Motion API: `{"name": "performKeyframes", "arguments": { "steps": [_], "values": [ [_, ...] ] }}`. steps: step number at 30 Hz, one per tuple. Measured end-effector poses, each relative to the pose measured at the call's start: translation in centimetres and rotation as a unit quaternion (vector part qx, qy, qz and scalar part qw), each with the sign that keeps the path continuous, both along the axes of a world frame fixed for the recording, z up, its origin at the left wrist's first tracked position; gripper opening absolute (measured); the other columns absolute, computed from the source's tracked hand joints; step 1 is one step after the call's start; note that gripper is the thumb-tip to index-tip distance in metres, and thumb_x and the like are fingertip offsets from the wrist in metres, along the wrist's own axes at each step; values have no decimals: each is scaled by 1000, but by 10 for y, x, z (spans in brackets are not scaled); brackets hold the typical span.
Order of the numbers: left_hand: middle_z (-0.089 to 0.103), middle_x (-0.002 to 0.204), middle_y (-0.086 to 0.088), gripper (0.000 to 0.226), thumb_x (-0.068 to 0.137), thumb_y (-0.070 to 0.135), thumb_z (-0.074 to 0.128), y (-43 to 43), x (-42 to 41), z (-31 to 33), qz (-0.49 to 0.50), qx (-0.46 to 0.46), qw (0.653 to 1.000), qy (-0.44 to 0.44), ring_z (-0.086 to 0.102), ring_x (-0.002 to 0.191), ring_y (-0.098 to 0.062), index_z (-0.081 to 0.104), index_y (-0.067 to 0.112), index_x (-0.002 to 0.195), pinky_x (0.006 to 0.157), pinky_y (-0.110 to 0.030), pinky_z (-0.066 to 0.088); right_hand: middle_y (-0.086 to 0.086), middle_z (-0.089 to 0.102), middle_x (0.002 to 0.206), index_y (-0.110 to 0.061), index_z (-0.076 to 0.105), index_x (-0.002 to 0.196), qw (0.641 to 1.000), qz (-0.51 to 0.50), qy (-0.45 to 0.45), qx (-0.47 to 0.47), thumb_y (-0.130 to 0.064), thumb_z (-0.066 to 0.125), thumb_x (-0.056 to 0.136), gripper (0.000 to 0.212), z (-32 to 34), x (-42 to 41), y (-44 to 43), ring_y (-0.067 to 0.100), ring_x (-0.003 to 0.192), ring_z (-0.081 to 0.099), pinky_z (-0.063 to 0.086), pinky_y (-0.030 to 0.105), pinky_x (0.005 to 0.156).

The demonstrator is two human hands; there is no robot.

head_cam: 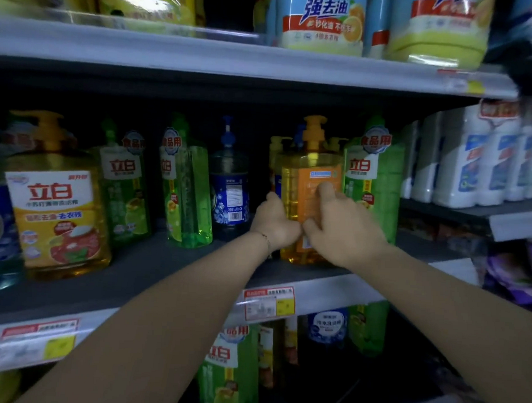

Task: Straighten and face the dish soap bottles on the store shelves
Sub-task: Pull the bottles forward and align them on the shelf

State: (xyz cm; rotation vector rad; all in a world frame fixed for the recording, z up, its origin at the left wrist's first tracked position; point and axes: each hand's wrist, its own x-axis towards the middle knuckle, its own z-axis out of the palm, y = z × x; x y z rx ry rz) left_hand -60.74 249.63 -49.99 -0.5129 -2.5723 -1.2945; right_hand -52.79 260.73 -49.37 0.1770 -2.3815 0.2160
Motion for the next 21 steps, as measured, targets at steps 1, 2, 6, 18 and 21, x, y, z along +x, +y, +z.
{"name": "performKeyframes", "arguments": {
  "steps": [1, 2, 6, 18, 21],
  "values": [
    [55, 109, -4, 52, 81, 28, 73, -2, 5, 0, 23, 3, 1000, 7, 57, 96, -18, 40, 12, 117, 72, -29, 48, 10, 60, 93, -14, 36, 108, 999, 20, -11, -28, -26, 48, 92, 24, 1, 1, -2, 30, 75, 60, 50, 37, 62],
    [56, 108, -6, 53, 79, 29, 75, -5, 11, 0, 43, 5, 999, 17, 57, 95, -20, 39, 12, 115, 71, -31, 48, 14, 62, 92, -10, 38, 112, 997, 41, -19, -58, -23, 47, 93, 25, 1, 2, -4, 31, 76, 62, 51, 38, 64],
    [57, 105, -8, 63, 70, 29, 79, -18, 35, 0, 100, -8, 993, 67, 58, 90, -23, 38, 11, 114, 67, -33, 47, 10, 59, 93, -5, 44, 118, 983, 97, -51, -148, -24, 46, 98, 27, 6, 4, -14, 30, 84, 61, 44, 30, 65],
    [56, 109, -6, 50, 50, 26, 84, -58, 49, -16, -45, 78, 994, 63, 58, 96, -20, 45, 30, 82, 76, -34, 54, -9, 53, 101, -12, 40, 127, 929, 171, -109, -310, -41, 74, 78, 66, -2, -17, -36, 7, 95, 54, 42, 18, 72],
    [54, 105, -1, 48, 64, 10, 84, -67, 45, -16, -75, 88, 992, 49, 56, 93, -17, 47, 24, 92, 76, -27, 52, -6, 56, 111, -16, 35, 129, 906, 183, -137, -355, -28, 80, 74, 73, -1, -22, -32, 10, 105, 55, 45, 25, 84]
  ]
}}
